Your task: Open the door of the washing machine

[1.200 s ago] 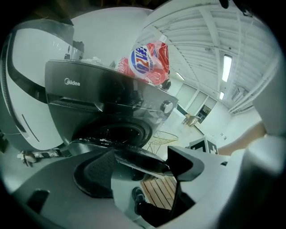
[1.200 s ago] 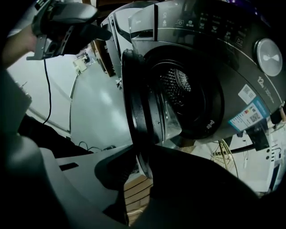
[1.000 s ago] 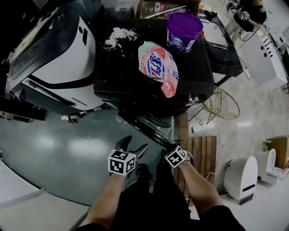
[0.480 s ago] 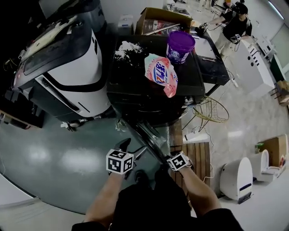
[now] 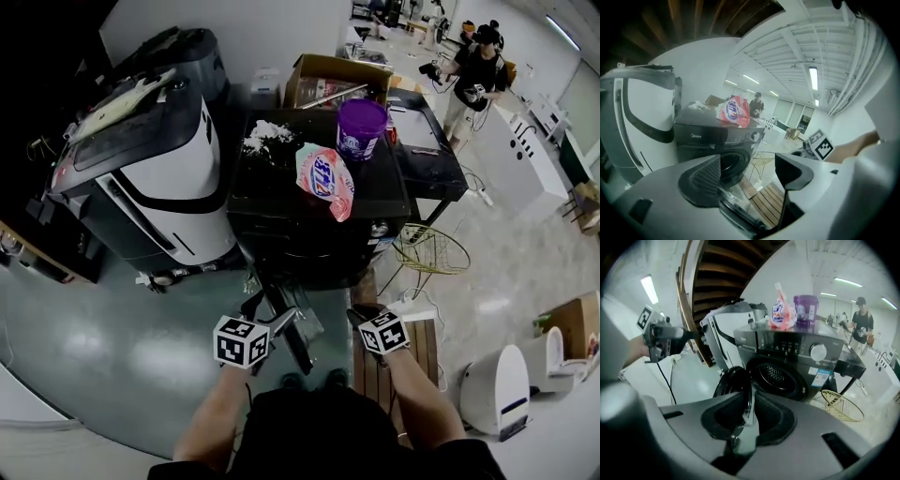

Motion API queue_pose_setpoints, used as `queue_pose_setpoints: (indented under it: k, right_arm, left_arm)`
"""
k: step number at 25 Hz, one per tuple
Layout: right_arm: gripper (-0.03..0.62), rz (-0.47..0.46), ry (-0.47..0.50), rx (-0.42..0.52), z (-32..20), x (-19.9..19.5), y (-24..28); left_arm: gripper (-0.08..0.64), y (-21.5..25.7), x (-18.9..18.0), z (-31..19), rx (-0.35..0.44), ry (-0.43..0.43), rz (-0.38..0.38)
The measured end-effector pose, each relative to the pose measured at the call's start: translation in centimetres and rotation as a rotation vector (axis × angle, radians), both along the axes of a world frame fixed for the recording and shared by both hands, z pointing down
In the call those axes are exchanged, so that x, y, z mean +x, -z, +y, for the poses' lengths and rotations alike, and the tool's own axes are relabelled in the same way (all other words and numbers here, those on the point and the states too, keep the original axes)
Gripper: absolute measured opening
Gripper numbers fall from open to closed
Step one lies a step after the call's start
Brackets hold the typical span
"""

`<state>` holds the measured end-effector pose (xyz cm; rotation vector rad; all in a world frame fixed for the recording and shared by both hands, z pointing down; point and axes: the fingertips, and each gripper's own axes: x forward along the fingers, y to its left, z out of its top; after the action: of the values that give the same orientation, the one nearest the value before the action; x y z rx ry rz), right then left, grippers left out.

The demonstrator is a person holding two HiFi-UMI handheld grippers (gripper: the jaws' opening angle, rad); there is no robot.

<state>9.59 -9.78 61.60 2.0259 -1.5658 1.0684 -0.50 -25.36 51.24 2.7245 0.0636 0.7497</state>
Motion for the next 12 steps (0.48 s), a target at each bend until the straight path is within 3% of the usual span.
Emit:
queue_pose_setpoints:
  k: [5,12]
  right_arm:
    - [0.047,0.076,0.038,0.186,-1.1,2.5,8.4]
    - [0.018,0.165,0.021,0.372,-0.5,6.2,18.0]
  left_arm:
    - [0.37,5.2,1.8,0.2,0.092,0.024,0.086]
    - [0.341,11.9,4.0,1.3,0.204,0.043,0.19]
